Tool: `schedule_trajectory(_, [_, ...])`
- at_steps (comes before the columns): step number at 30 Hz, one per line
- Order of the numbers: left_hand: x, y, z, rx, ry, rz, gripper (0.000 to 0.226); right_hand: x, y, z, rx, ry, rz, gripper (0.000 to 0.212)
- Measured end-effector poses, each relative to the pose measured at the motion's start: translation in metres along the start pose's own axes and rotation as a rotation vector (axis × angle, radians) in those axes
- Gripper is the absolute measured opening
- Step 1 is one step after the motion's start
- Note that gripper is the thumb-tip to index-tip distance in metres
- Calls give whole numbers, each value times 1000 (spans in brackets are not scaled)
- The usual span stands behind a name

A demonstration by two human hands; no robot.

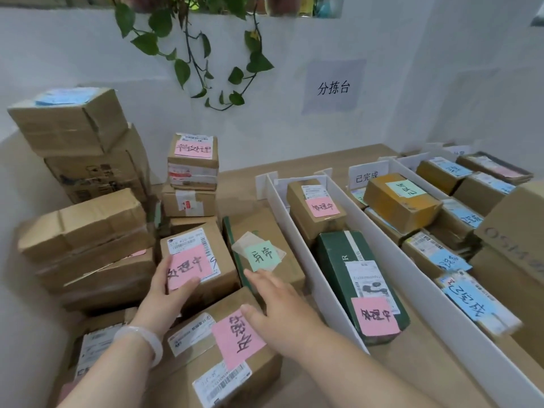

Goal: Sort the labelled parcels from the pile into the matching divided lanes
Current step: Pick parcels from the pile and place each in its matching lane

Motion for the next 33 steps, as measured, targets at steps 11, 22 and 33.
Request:
schedule_trajectory(11, [-9,7,-12,28,82,-13,74,1,-14,5,-1,-46,-57,61])
schedule_trajectory(22, [1,63,-62,189,207,46,79,-36,37,2,-53,-108,-244,63])
schedule_trajectory(33, [100,181,-87,227,224,152,80,-127,132,-67,-17,-271,-426,62])
Point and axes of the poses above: each hand's wrist, its own y-axis away from the middle knuckle, its own x-axis out of the palm, z = x × y, the point moved 8 cm from there along -y, towards the middle knuckle, and after that the axes turned 10 degrees about -z, right-handed, at the moved point
